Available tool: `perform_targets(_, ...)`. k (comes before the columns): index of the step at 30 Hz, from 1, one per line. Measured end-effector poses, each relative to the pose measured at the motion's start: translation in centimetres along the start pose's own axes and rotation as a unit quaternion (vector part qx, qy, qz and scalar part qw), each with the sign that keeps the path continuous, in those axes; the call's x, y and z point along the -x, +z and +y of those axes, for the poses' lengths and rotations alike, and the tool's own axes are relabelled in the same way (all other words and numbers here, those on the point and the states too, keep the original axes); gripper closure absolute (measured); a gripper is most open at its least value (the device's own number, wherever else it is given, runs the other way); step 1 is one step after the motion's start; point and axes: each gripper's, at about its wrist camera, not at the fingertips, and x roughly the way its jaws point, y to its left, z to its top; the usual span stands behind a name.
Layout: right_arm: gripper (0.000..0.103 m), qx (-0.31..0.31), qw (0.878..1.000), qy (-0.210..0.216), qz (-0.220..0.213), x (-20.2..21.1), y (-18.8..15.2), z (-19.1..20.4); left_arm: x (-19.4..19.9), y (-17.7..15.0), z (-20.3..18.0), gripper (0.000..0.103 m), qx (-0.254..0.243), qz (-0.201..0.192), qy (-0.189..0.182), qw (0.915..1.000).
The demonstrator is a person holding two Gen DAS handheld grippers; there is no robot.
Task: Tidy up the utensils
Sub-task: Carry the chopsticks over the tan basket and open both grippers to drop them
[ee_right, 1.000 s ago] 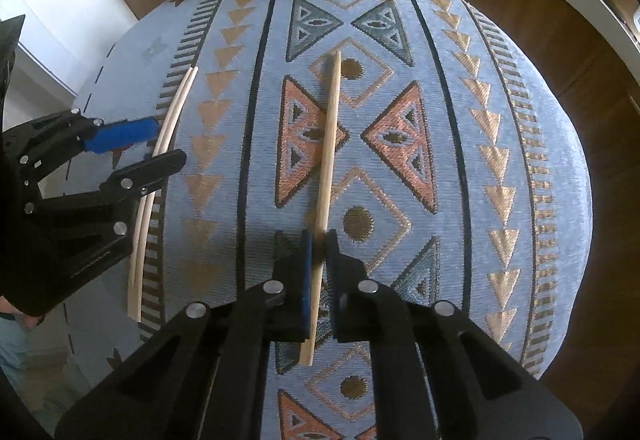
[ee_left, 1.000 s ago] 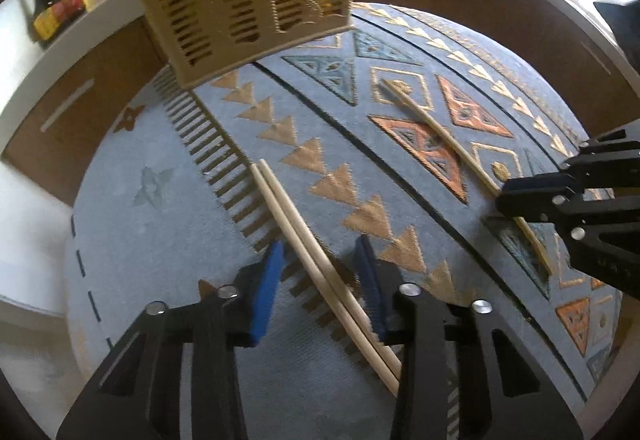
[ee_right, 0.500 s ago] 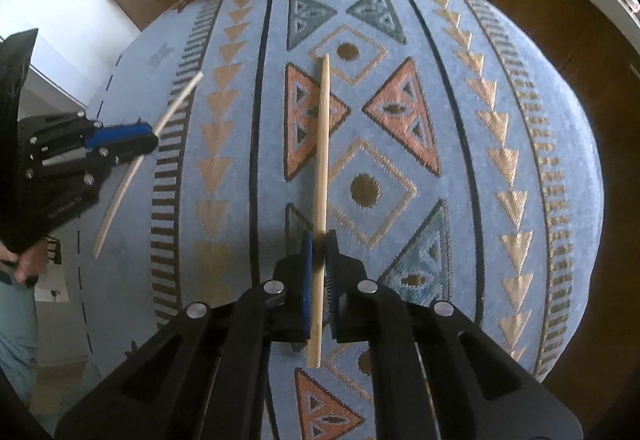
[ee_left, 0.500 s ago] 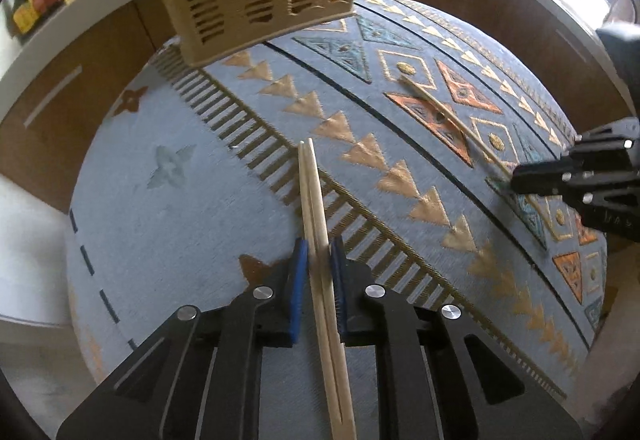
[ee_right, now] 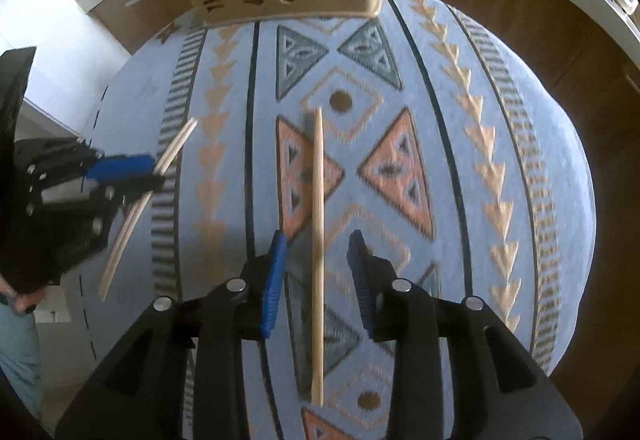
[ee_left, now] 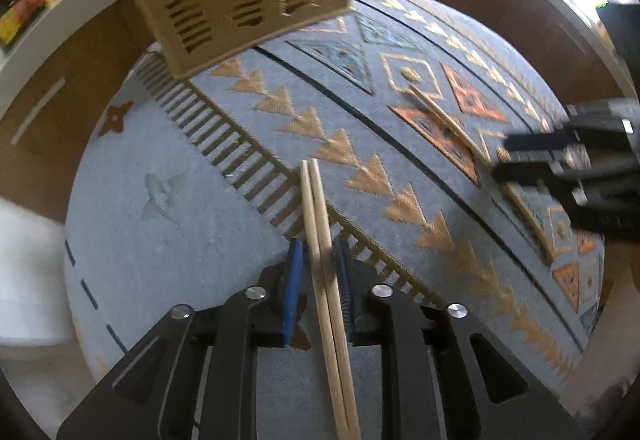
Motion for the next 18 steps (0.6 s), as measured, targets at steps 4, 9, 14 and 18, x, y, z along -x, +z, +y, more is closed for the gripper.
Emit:
perform_targets(4, 0.074, 0.005, 1.0, 0.004, 0.021, -1.0, 1.4, 0.0, -0.1, 0.2, -0.8, 0.08, -0.031, 0.008, 0.011, 0.9994)
perform_targets(9, 0.092, 0.031, 0.999, -0.021, 0.031, -1.3, 1.8, 1.1, -0.2, 0.7, -0.8, 0.08, -0.047, 0.025, -0.003, 0.9986)
perform_targets(14, 0.098, 0.038, 0.999, -0.024, 0.031, -1.8, 2.5, 2.5, -0.6, 1.6, -0.7, 0.091, -0.051, 0.038, 0.006, 0.9979)
perform_targets(18, 0.098, 0.038, 0.999, -0.021, 0.016, -1.5, 1.8, 2.6, -0.3, 1.3, 0.0, 0.093, -0.029, 0.023, 0.001, 0.9993)
